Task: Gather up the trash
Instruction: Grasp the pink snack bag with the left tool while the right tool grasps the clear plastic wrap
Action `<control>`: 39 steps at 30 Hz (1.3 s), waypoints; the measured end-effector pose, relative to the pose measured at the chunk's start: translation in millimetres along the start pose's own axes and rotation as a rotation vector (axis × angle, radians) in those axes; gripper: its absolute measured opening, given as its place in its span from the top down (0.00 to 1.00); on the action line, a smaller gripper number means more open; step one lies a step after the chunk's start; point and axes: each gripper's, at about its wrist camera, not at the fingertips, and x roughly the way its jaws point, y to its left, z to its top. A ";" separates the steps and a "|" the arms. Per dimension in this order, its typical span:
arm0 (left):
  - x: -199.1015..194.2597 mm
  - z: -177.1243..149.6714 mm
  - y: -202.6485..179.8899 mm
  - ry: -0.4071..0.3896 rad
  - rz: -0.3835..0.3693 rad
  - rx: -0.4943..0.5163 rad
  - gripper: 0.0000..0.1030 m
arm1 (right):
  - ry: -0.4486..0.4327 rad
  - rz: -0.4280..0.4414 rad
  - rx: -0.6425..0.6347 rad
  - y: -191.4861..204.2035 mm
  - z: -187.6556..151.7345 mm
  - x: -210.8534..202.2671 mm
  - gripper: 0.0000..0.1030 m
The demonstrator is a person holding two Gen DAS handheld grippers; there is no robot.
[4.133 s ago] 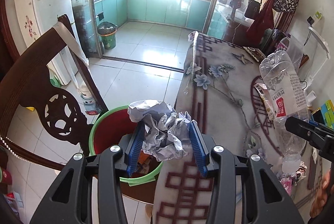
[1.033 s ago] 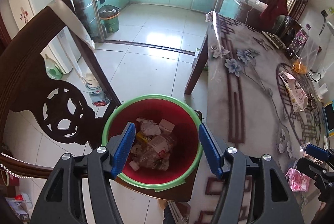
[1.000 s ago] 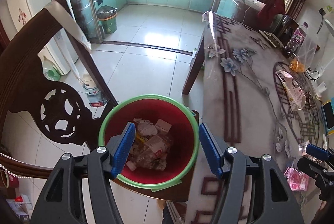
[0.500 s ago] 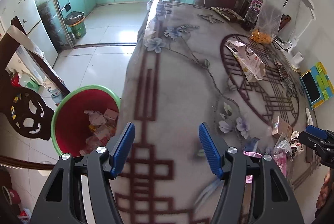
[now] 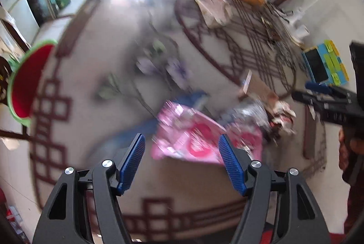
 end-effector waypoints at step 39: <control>-48.4 52.3 6.4 -0.229 0.145 -0.195 1.00 | 0.114 0.282 -0.099 52.6 -10.0 50.4 0.48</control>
